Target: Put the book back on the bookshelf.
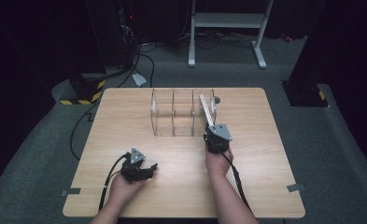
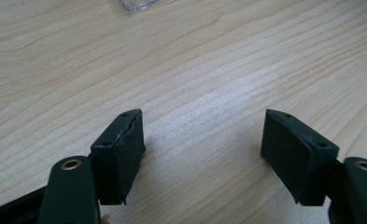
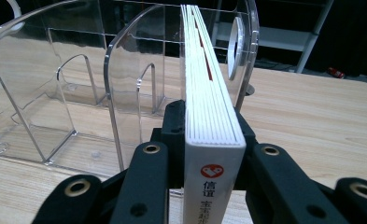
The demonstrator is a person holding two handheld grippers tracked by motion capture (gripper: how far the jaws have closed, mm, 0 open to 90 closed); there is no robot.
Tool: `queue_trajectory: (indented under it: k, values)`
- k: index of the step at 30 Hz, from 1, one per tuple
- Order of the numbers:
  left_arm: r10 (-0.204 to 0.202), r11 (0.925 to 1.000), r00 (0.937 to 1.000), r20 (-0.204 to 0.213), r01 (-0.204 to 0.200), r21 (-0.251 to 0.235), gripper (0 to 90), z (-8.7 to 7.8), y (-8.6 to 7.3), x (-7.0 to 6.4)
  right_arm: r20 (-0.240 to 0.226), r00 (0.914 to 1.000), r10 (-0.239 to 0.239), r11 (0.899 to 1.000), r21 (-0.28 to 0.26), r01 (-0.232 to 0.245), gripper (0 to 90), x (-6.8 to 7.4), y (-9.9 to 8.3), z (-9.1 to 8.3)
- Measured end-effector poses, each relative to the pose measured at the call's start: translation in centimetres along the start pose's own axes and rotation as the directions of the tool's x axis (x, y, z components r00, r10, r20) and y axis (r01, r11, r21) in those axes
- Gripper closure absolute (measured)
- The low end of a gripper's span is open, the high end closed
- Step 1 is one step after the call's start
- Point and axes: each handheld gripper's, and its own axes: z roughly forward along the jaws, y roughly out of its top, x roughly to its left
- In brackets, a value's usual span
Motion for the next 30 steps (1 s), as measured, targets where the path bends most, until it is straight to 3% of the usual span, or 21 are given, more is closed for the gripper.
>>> queue_trajectory:
  k: [7, 13, 21, 23, 30]
  values:
    - [0.001, 1.0, 1.0, 0.0, -0.001, -0.001, 30.3, 0.0, 0.0, 0.0, 0.044, 0.9989, 0.017, 1.0, -0.017, -0.016, 75.1, 0.1, 0.1, 0.3]
    - [0.004, 1.0, 1.0, -0.001, -0.004, -0.001, 30.5, 0.0, 0.0, 0.0, 0.079, 0.9952, 0.057, 0.998, -0.007, -0.056, 74.1, 0.1, 0.1, 0.3]
    - [0.004, 1.0, 1.0, -0.001, -0.004, -0.002, 30.6, 0.0, 0.0, 0.0, 0.047, 0.9972, 0.059, 0.998, -0.001, -0.059, 66.6, -0.2, 0.2, -0.3]
    - [0.007, 1.0, 1.0, -0.002, -0.007, -0.002, 30.8, 0.0, 0.0, 0.0, 0.017, 0.9989, 0.043, 0.999, 0.006, -0.043, 64.2, -0.3, 0.0, -0.8]
    - [0.007, 1.0, 1.0, -0.002, -0.007, -0.002, 30.9, 0.0, 0.0, 0.0, -0.012, 0.9994, 0.032, 0.999, 0.011, -0.032, 65.0, -0.6, -0.6, -1.9]
